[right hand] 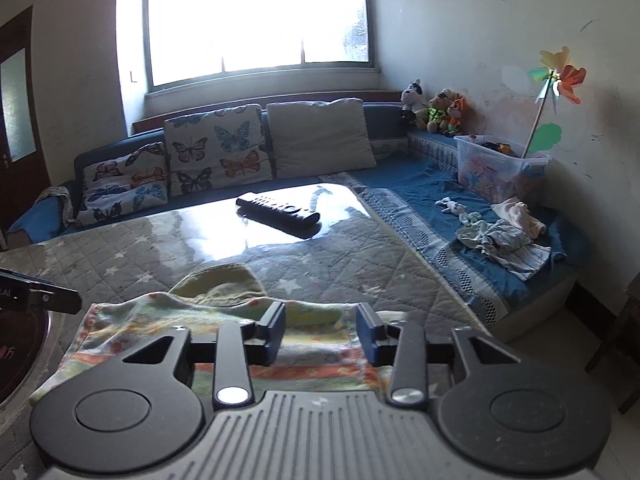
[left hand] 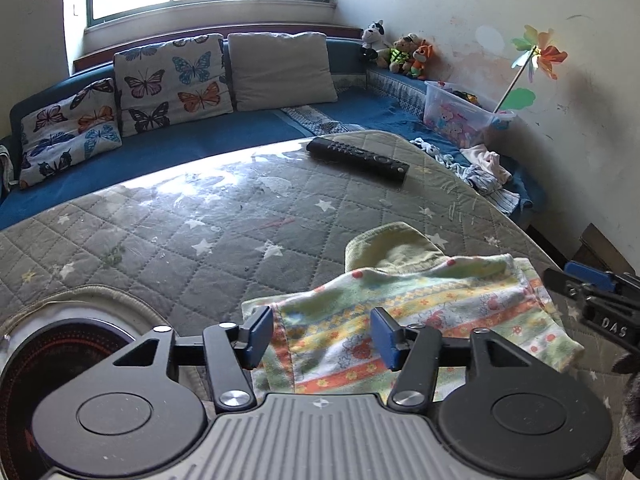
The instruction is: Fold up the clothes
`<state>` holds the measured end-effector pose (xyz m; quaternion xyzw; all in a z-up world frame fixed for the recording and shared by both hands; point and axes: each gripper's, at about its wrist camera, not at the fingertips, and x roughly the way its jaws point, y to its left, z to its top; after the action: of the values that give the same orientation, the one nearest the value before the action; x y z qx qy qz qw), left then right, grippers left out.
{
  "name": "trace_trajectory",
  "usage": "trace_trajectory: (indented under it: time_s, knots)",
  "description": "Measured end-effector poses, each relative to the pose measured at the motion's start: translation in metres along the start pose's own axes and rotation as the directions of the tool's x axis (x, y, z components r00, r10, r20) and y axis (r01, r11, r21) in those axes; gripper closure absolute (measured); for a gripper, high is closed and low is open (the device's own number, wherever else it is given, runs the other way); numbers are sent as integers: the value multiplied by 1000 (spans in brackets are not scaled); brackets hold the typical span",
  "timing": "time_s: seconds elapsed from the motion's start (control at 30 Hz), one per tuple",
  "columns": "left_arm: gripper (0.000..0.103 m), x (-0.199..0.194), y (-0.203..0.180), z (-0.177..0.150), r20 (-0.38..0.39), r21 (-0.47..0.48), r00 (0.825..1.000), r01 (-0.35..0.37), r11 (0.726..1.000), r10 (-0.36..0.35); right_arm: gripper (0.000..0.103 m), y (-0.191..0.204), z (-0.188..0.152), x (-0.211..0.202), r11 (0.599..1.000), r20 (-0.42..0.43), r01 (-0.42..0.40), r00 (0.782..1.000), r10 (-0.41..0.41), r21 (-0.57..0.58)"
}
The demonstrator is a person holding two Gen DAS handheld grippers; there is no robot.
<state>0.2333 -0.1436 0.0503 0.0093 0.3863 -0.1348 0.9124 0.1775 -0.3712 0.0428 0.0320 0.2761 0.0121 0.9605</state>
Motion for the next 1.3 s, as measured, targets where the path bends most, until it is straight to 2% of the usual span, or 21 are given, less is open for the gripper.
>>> trace_trajectory:
  time_s: [0.23, 0.4, 0.63, 0.77, 0.93, 1.3]
  knots:
    - [37, 7, -7, -19, -36, 29, 999, 5, 1000, -4, 52, 26, -23, 5, 995, -58, -92, 994, 90, -31]
    - [33, 10, -9, -34, -55, 59, 998, 0, 998, 3, 48, 38, -43, 9, 991, -99, -127, 987, 123, -33]
    - [27, 12, -10, -45, -60, 82, 998, -19, 996, 24, 38, 42, -56, 2, 991, -87, -122, 989, 117, -46]
    - [23, 12, -10, -49, -60, 93, 998, -21, 995, 27, 24, 46, -60, -3, 990, -77, -119, 991, 114, -70]
    - [19, 10, -10, -53, -58, 95, 998, -17, 995, 22, 20, 49, -65, -8, 990, -62, -99, 994, 93, -99]
    - [1, -14, -14, -62, 10, 107, 1000, -12, 994, 11, 1, 48, -67, -30, 995, -33, -69, 997, 67, -74]
